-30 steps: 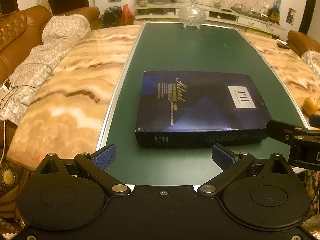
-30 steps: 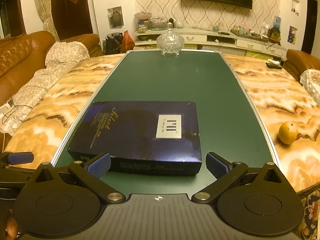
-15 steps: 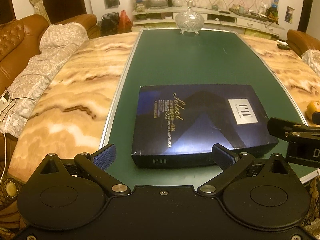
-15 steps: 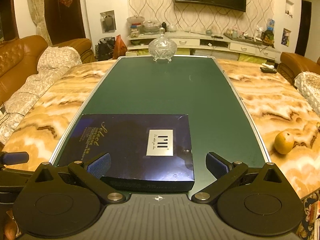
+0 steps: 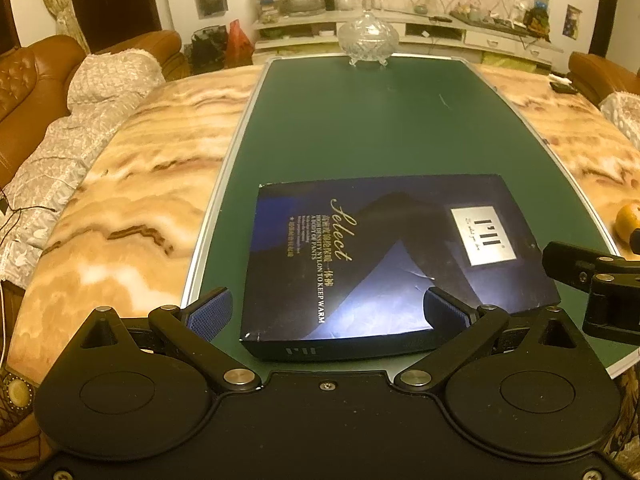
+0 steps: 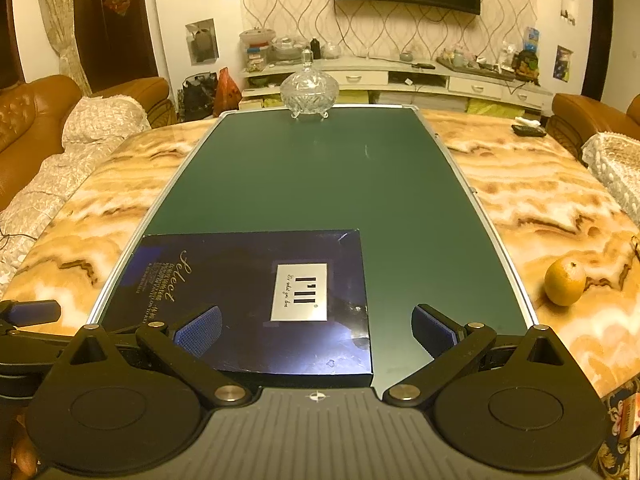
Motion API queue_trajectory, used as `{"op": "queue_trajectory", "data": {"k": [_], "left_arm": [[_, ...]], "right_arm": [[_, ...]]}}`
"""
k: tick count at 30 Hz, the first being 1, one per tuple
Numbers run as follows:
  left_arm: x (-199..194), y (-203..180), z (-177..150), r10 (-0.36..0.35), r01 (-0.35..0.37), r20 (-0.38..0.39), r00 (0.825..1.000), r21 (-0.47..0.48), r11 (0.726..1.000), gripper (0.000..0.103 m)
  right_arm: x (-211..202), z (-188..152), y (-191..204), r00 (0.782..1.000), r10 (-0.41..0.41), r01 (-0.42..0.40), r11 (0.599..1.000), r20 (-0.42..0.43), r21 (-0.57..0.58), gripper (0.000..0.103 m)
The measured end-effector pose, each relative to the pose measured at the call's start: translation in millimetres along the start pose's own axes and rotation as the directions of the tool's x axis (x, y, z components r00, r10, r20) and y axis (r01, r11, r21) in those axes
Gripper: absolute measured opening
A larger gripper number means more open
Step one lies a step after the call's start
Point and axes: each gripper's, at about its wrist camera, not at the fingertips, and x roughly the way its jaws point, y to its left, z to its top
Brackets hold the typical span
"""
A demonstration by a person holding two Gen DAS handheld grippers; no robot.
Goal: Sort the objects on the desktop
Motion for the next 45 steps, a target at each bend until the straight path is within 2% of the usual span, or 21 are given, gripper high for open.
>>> {"op": "queue_trajectory", "data": {"k": [8, 26, 38, 45], "left_arm": [[4, 0, 0, 0.009, -0.009, -0.014, 1.000, 0.001, 1.000, 0.103], [12, 6, -1, -0.020, 0.020, -0.029, 0.999, -0.027, 0.999, 0.103], [13, 5, -2, -0.040, 0.039, -0.010, 0.999, -0.030, 0.999, 0.103], [10, 5, -1, -0.025, 0.026, 0.017, 1.000, -0.033, 0.999, 0.103]], "right_arm": [[3, -3, 0, 1.000, 0.005, -0.005, 1.000, -0.010, 0.000, 0.103], [5, -8, -2, 1.000, 0.006, -0.006, 1.000, -0.020, 0.004, 0.103], [7, -10, -4, 1.000, 0.006, -0.006, 1.000, -0.024, 0.011, 0.103], [5, -12, -4, 1.000, 0.009, -0.008, 1.000, -0.021, 0.013, 0.103]]}}
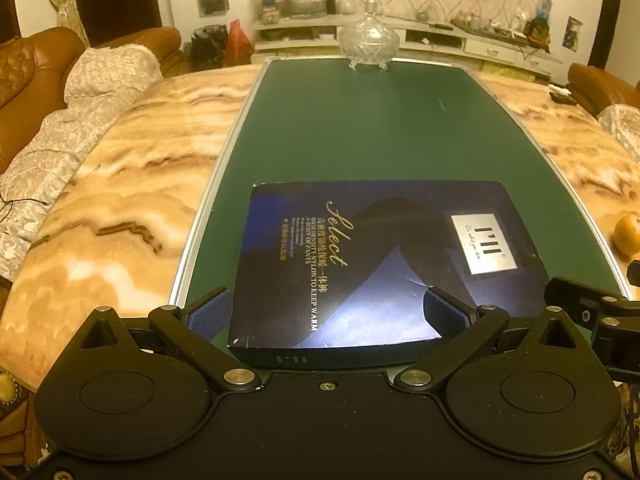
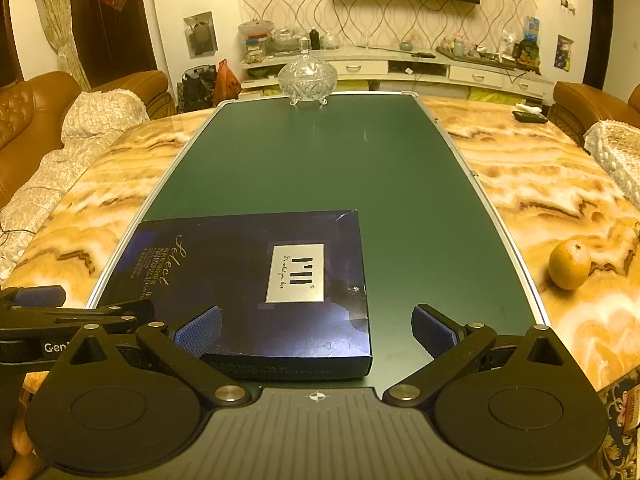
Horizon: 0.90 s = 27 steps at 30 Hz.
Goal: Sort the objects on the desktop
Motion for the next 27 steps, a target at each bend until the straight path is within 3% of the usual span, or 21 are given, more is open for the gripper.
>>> {"op": "queue_trajectory", "data": {"k": [9, 27], "left_arm": [[-1.8, -6.3, 1.2, 0.057, -0.057, 0.002, 0.998, 0.034, 0.998, 0.103], [-2.0, -8.5, -0.4, 0.037, -0.038, 0.012, 0.999, 0.043, 0.998, 0.103]], "right_arm": [[0.3, -1.9, 0.4, 1.000, 0.001, -0.001, 1.000, -0.003, 0.002, 0.103], [1.0, -3.1, 0.1, 1.000, 0.001, -0.001, 1.000, -0.007, 0.005, 0.103]]}}
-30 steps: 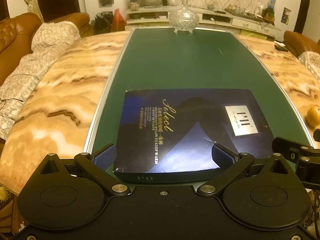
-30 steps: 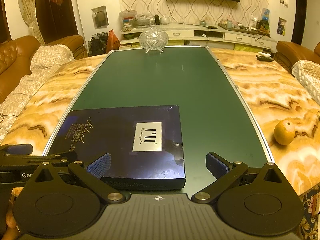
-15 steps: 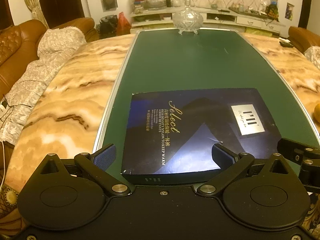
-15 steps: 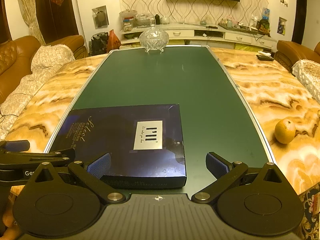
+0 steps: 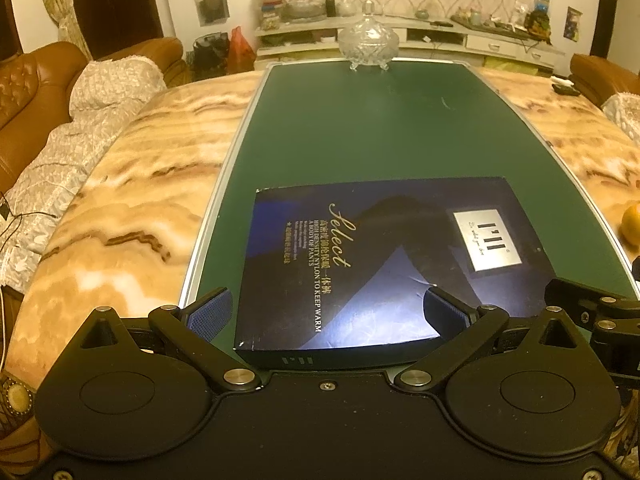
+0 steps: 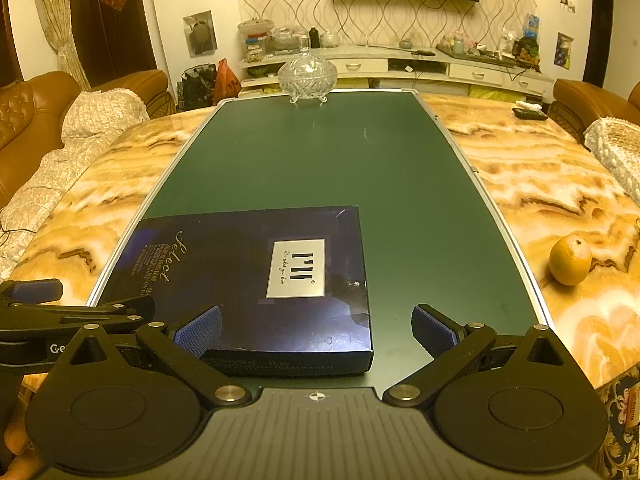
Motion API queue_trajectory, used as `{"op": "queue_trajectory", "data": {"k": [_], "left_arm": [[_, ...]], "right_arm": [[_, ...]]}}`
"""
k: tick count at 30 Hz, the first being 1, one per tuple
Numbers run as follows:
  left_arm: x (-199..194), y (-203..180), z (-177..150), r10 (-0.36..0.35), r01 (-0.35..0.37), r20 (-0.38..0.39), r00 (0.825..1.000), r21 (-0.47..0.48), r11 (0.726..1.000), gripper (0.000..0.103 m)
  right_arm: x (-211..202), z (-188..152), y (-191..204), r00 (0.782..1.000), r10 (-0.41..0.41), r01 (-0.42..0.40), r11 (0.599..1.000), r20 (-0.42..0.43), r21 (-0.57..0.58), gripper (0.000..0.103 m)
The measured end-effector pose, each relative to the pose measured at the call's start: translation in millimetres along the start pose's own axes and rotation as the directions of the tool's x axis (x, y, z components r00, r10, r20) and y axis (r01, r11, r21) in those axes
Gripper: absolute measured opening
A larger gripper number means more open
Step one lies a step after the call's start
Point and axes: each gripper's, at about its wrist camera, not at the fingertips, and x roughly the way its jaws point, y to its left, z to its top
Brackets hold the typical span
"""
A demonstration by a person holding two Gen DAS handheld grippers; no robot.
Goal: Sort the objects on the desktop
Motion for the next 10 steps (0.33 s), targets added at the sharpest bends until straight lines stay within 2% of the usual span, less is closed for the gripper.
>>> {"op": "queue_trajectory", "data": {"k": [10], "left_arm": [[-4.6, -3.6, 0.5, 0.014, -0.014, 0.029, 0.999, 0.014, 1.000, 0.103]], "right_arm": [[1.1, -0.4, -1.0, 1.000, -0.001, 0.001, 1.000, 0.001, 0.001, 0.103]]}}
